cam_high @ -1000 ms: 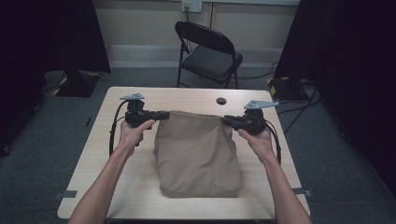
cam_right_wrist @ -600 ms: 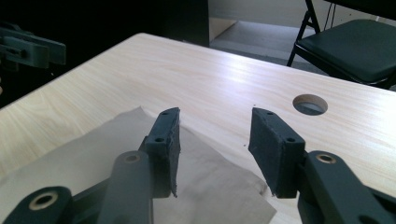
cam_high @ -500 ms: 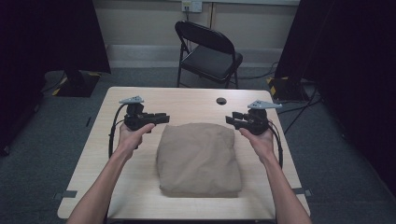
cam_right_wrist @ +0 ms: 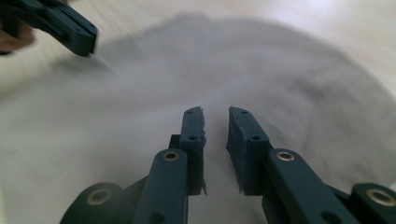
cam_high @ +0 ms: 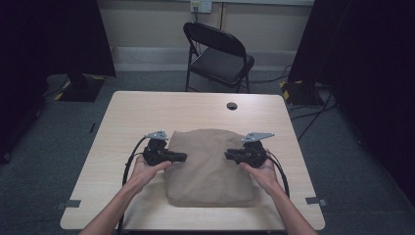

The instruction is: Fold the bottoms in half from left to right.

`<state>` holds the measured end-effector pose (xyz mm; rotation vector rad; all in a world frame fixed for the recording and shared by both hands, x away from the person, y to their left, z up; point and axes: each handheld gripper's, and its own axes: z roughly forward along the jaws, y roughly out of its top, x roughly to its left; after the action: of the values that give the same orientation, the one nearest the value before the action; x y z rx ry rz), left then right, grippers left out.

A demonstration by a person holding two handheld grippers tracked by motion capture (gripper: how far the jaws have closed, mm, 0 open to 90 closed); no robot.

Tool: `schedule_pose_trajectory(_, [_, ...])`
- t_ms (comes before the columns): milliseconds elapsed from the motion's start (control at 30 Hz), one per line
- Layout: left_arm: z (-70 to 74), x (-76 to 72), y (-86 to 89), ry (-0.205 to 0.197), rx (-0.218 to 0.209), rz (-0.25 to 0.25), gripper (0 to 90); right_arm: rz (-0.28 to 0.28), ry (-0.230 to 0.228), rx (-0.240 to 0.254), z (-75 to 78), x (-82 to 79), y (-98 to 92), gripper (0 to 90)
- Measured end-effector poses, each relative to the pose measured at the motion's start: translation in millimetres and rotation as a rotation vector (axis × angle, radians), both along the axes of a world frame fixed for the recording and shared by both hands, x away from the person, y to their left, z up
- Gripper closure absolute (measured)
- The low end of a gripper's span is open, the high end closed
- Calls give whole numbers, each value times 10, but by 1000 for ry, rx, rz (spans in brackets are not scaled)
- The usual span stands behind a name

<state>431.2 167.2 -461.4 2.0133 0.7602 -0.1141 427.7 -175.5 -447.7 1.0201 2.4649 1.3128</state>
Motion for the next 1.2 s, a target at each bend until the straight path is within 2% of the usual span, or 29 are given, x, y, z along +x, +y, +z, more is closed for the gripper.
schedule_pose_trajectory(33, [-76, -4, -27, 11, 48, -17, 874, 1, 7, -1, -30, 8, -5, 761])
schedule_pose_trajectory(67, [-128, -4, -36, 18, 78, -26, 881, -3, 11, -16, -71, 20, -18, 761])
schedule_pose_trajectory(133, [-204, 4, -25, 37, 98, -21, 894, -21, 14, -45, -131, 50, -54, 788])
schedule_pose_trajectory(200, [-264, 20, -1, 46, 123, -1, 899, -36, 24, -53, -201, 87, -111, 820])
schedule_pose_trajectory(300, [-302, 31, 26, 55, 114, 10, 894, -61, 49, -76, -300, 132, -180, 819])
schedule_pose_trajectory(333, [-292, 34, 36, 60, 107, 7, 884, -65, 49, -77, -302, 137, -191, 818])
schedule_pose_trajectory(400, [-254, 39, 45, 44, 105, 7, 875, -75, 34, -61, -258, 127, -218, 809])
schedule_pose_trajectory(467, [-194, 52, 76, 28, 52, 21, 877, -71, 18, -24, -173, 97, -242, 820])
schedule_pose_trajectory(500, [-152, 66, 87, 18, 16, 39, 881, -62, 12, -12, -142, 82, -243, 823])
schedule_pose_trajectory(533, [-122, 86, 78, 18, 9, 38, 887, -43, 3, -1, -99, 52, -229, 837])
schedule_pose_trajectory(567, [-92, 111, 52, 10, 22, 29, 887, -25, 6, 7, -80, 24, -206, 850])
schedule_pose_trajectory(600, [-77, 126, 17, -5, 9, 38, 887, -6, 11, 11, -76, -3, -175, 862])
schedule_pose_trajectory(633, [-73, 146, -17, 7, -13, 30, 887, 21, 21, 16, -84, -31, -135, 871])
schedule_pose_trajectory(667, [-76, 161, -59, 3, -3, 14, 888, 44, 23, 13, -100, -63, -90, 875])
schedule_pose_trajectory(700, [-103, 165, -108, -6, 24, 10, 895, 65, 24, -2, -117, -94, -45, 884])
schedule_pose_trajectory(767, [-211, 175, -182, 12, 114, -24, 900, 98, 38, -39, -183, -127, 15, 894])
schedule_pose_trajectory(800, [-271, 172, -199, 9, 150, -18, 900, 97, 47, -70, -236, -120, 23, 894])
schedule_pose_trajectory(867, [-321, 189, -186, 31, 106, 19, 900, 85, 77, -117, -371, -96, -2, 897])
schedule_pose_trajectory(933, [-350, 198, -208, 26, 90, 28, 900, 80, 94, -65, -442, -68, -81, 900])
schedule_pose_trajectory(967, [-356, 204, -212, 27, 85, 27, 900, 72, 83, -80, -433, -58, -100, 900])
schedule_pose_trajectory(1000, [-359, 201, -213, 21, 86, 23, 900, 66, 71, -92, -430, -50, -113, 900])
schedule_pose_trajectory(1067, [-331, 169, -207, 10, 117, -4, 900, 51, 70, -97, -434, -40, -182, 900])
schedule_pose_trajectory(1133, [-310, 133, -197, 7, 138, -9, 900, 37, 80, -88, -438, -49, -249, 900])
schedule_pose_trajectory(1200, [-296, 97, -191, 3, 150, -15, 900, 33, 75, -100, -421, -66, -255, 878])
